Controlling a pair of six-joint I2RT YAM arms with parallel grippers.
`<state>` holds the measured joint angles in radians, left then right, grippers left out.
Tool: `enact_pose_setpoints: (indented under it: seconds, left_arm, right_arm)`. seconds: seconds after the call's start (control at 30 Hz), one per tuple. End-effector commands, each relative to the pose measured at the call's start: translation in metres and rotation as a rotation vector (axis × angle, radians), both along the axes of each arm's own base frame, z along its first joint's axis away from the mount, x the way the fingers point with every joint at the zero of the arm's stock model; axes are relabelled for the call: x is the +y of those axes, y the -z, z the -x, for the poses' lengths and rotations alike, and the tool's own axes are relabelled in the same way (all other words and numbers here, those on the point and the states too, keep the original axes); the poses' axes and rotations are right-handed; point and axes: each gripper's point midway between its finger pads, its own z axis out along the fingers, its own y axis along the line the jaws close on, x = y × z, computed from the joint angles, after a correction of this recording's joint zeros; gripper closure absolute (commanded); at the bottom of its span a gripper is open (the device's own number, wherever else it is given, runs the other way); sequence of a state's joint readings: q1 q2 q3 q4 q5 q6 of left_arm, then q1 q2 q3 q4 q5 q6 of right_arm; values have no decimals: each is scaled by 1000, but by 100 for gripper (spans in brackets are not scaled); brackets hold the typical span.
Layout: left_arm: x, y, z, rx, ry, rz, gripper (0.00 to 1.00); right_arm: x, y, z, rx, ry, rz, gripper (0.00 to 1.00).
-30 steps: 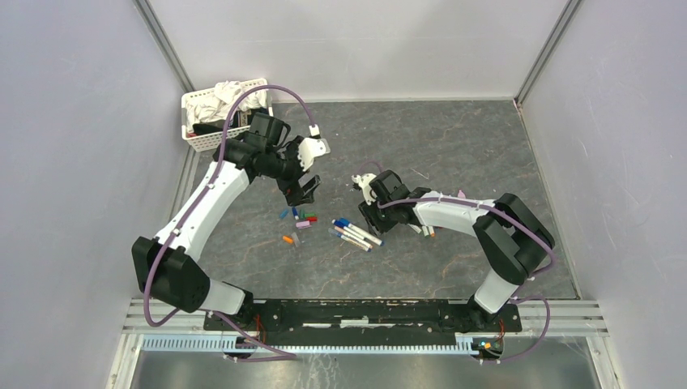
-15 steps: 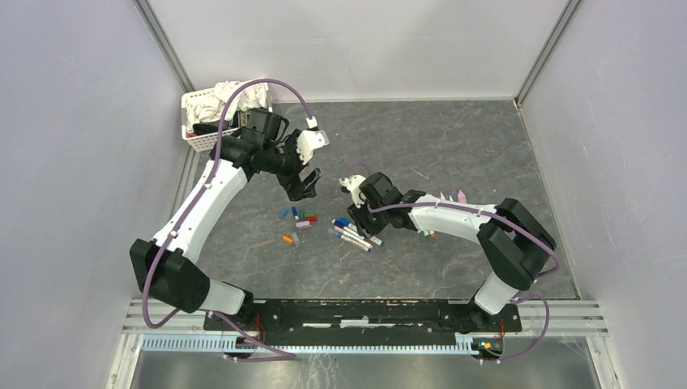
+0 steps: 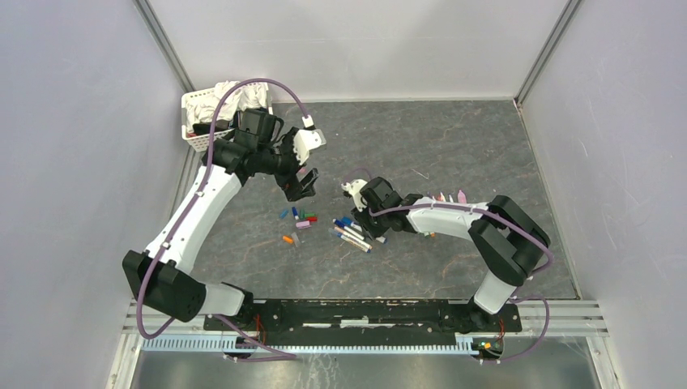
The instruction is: Open the pen caps
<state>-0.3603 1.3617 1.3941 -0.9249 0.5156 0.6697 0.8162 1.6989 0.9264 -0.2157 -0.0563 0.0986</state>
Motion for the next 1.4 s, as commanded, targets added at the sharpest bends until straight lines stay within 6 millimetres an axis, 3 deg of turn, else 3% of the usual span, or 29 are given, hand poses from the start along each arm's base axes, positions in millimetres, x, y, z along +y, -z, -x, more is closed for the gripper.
enact_pose_setpoints:
  seconds: [0.0, 0.1, 0.2, 0.4, 0.47, 0.63, 0.77, 0.93, 1.23, 1.37]
  left_arm:
    - [-9, -6, 7, 19, 29, 56, 0]
    - [-10, 4, 12, 66, 50, 50, 0]
    - [-11, 17, 24, 106, 115, 44, 0]
    - [-12, 37, 48, 120, 248, 44, 0]
    - [-9, 47, 55, 158, 286, 17, 0]
    - [-9, 69, 65, 233, 374, -3, 0]
    - [-18, 69, 64, 184, 410, 38, 0]
    - [-27, 70, 73, 144, 466, 11, 1]
    - [-28, 84, 92, 145, 529, -56, 17]
    - [-27, 86, 92, 138, 533, -82, 35]
  right_arm:
    - [-19, 24, 4, -1, 13, 75, 66]
    - [-20, 28, 6, 8, 15, 70, 64]
    - [-10, 16, 5, 10, 1, 26, 75]
    - [16, -48, -10, -25, -24, -148, 99]
    - [25, -67, -8, -15, -54, -209, 100]
    - [52, -101, 18, 98, -194, -383, 100]
    - [70, -122, 49, 221, -328, -526, 100]
    - [80, -138, 67, 306, -419, -621, 100]
    - [89, -151, 76, 380, -476, -698, 100]
    - [87, -152, 74, 380, -476, -702, 100]
